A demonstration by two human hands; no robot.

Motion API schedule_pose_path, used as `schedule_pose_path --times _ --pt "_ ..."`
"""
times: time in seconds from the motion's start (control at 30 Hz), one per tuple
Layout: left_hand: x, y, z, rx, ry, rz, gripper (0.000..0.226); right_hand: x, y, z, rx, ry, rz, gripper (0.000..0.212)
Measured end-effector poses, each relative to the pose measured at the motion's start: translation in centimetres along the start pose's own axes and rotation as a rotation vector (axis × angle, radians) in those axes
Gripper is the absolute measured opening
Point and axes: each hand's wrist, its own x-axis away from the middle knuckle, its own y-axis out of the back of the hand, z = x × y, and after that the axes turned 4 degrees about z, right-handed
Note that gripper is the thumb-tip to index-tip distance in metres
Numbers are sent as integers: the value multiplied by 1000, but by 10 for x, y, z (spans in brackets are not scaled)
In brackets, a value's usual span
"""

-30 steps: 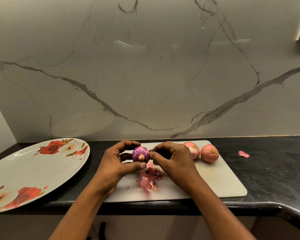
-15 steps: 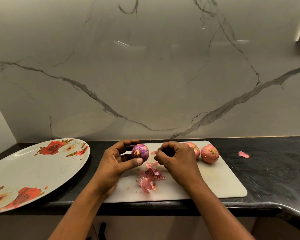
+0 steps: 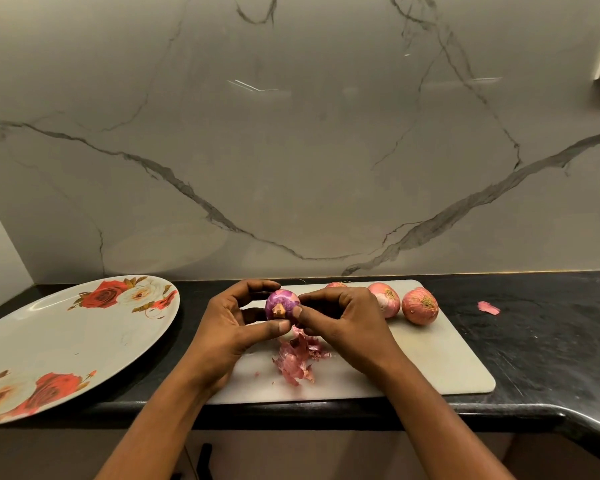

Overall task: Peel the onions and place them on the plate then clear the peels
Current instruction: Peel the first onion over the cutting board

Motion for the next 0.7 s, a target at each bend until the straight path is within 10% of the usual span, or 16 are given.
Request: schedule_pose_path --times 0.7 --pt "2 0 -5 18 36 24 62 -1 3 -5 -3 -11 5 31"
